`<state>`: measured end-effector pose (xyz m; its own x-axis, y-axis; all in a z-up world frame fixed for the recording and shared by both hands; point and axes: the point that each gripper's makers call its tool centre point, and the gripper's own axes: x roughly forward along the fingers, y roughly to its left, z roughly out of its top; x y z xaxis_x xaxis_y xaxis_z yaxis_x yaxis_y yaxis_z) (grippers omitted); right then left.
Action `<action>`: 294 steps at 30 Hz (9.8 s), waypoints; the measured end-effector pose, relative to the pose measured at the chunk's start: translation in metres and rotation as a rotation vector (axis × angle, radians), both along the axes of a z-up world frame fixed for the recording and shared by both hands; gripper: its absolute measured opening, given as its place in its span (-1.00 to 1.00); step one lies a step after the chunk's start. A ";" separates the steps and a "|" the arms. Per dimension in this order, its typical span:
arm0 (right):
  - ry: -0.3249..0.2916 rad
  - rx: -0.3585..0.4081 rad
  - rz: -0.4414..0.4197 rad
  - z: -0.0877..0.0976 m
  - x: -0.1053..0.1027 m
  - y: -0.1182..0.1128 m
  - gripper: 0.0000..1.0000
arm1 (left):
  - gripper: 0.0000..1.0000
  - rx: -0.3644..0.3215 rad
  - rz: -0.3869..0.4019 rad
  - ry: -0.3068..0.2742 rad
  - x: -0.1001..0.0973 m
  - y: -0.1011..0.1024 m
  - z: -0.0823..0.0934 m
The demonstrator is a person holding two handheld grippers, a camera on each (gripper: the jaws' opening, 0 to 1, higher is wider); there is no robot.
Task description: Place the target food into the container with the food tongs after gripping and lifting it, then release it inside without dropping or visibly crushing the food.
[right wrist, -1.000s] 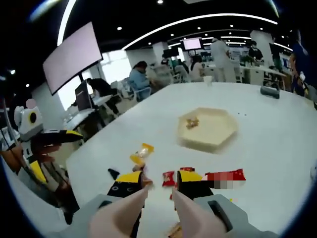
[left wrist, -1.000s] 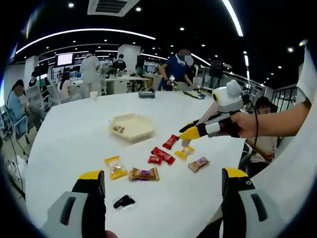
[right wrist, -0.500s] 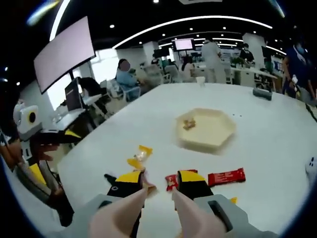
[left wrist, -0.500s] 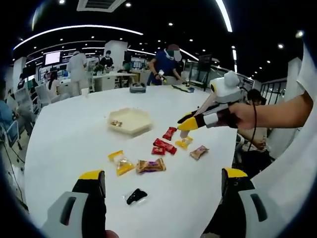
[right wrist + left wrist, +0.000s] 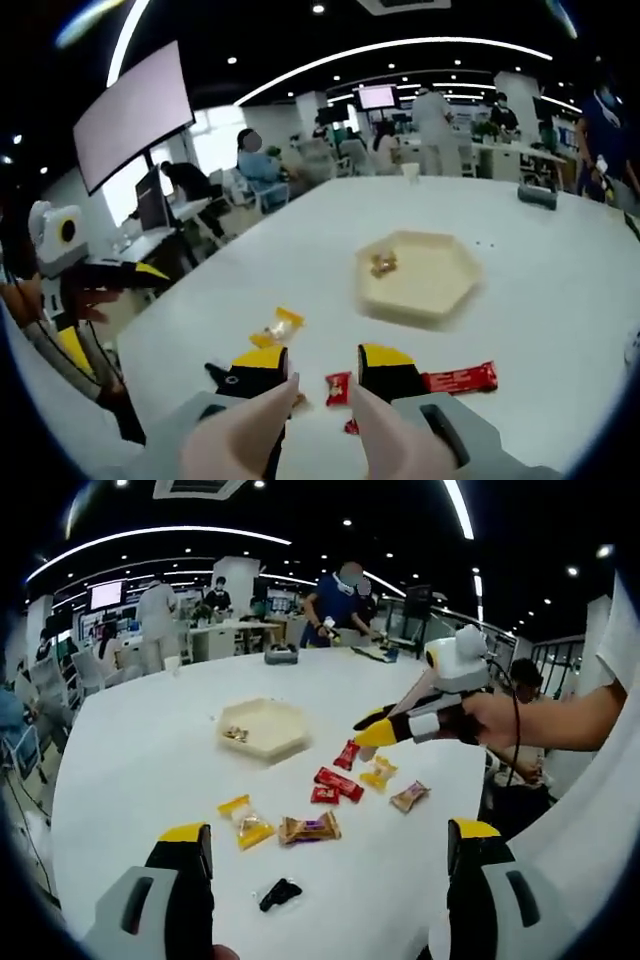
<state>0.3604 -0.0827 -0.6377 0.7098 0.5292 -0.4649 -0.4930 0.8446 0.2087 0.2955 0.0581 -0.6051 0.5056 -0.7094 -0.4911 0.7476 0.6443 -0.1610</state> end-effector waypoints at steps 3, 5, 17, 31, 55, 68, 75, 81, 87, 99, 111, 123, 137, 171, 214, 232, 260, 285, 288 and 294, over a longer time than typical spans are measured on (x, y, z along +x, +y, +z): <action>-0.006 0.003 0.035 -0.002 0.002 0.001 -0.46 | 0.98 0.005 0.031 0.004 0.005 -0.005 0.000; -0.015 0.011 0.054 -0.002 0.004 0.001 -0.46 | 0.98 0.021 0.041 -0.001 0.006 -0.007 -0.001; -0.038 -0.012 0.138 -0.029 0.010 0.012 -0.47 | 0.99 0.083 0.111 -0.033 -0.004 -0.006 0.001; -0.100 -0.189 0.203 -0.087 0.016 0.026 -0.50 | 0.98 0.179 0.153 0.008 -0.025 0.018 -0.010; -0.022 -0.125 0.176 -0.091 0.023 0.032 -0.65 | 0.97 0.169 0.202 -0.006 -0.030 0.041 0.000; -0.112 -0.057 0.156 -0.032 0.024 0.022 -0.63 | 0.97 0.145 0.239 -0.003 -0.036 0.043 -0.002; -0.178 -0.026 0.092 0.006 0.024 -0.006 -0.63 | 0.97 0.147 0.216 0.002 -0.035 0.036 -0.003; -0.209 0.022 0.036 0.029 0.029 -0.025 -0.63 | 0.97 0.129 0.227 0.010 -0.030 0.037 -0.008; -0.215 0.026 0.002 0.040 0.035 -0.043 -0.62 | 0.97 0.127 0.196 -0.001 -0.027 0.030 -0.006; -0.230 0.000 -0.034 0.047 0.054 -0.060 -0.62 | 0.98 0.129 0.179 -0.008 -0.025 0.032 -0.009; -0.251 -0.038 -0.041 0.052 0.071 -0.067 -0.61 | 0.97 0.139 0.215 -0.005 -0.020 0.048 -0.010; -0.259 -0.034 -0.015 0.058 0.081 -0.055 -0.61 | 0.97 0.127 0.208 -0.015 -0.020 0.040 -0.005; -0.256 -0.050 0.027 0.054 0.094 -0.047 -0.63 | 0.97 0.114 0.225 -0.015 -0.023 0.040 -0.005; -0.277 -0.115 0.088 0.053 0.167 -0.049 -0.61 | 0.97 0.118 0.247 0.011 -0.030 0.031 -0.011; -0.274 -0.134 0.108 0.093 0.241 -0.042 -0.60 | 0.97 0.045 0.416 -0.015 -0.030 0.066 0.001; -0.249 -0.143 0.127 0.077 0.240 -0.032 -0.55 | 0.96 0.069 0.404 0.000 -0.034 0.074 -0.005; -0.273 -0.112 0.102 0.094 0.116 -0.045 -0.48 | 0.96 0.079 0.323 -0.074 -0.048 0.080 0.014; -0.306 -0.053 -0.149 0.133 -0.113 -0.056 -0.48 | 0.96 0.053 0.094 -0.170 -0.126 0.082 0.045; -0.329 -0.038 -0.174 0.137 -0.117 -0.068 -0.48 | 0.96 0.060 0.081 -0.176 -0.124 0.072 0.047; -0.337 -0.043 -0.175 0.130 -0.114 -0.095 -0.49 | 0.96 0.086 0.077 -0.173 -0.117 0.044 0.048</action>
<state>0.2467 -0.1772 -0.5075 0.9047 0.3710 -0.2095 -0.3750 0.9268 0.0219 0.1788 0.1022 -0.5575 0.6386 -0.6248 -0.4493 0.7075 0.7064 0.0233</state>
